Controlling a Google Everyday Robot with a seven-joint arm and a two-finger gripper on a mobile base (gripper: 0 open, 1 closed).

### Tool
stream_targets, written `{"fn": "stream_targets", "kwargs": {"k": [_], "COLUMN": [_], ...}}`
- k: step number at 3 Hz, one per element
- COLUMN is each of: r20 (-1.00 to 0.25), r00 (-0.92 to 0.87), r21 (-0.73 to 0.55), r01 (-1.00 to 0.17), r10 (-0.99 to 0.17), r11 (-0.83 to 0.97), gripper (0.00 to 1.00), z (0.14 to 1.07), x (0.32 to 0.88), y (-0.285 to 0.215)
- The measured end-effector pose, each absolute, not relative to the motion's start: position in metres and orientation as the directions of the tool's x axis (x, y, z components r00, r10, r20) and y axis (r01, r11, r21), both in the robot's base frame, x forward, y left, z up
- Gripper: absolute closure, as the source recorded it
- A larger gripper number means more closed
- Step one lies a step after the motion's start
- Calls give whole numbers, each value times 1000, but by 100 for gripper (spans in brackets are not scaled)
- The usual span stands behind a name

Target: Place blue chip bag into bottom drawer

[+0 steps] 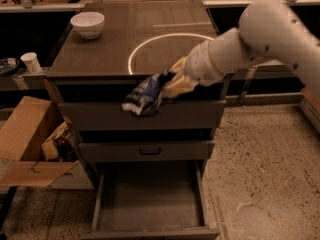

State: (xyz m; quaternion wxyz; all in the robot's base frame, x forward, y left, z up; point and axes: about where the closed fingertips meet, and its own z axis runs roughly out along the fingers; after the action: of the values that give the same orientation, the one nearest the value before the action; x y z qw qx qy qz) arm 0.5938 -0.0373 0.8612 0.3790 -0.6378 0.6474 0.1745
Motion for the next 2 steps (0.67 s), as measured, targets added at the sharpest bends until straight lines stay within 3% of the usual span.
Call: {"fn": "stream_targets", "kwargs": {"k": [2], "r20": [-698], "r00": [75], "r21": [-195], "r01": [-977], "r10": [-712], "r11": [88], "gripper": [100], "z": [824], "x": [573], "y": [-29]}}
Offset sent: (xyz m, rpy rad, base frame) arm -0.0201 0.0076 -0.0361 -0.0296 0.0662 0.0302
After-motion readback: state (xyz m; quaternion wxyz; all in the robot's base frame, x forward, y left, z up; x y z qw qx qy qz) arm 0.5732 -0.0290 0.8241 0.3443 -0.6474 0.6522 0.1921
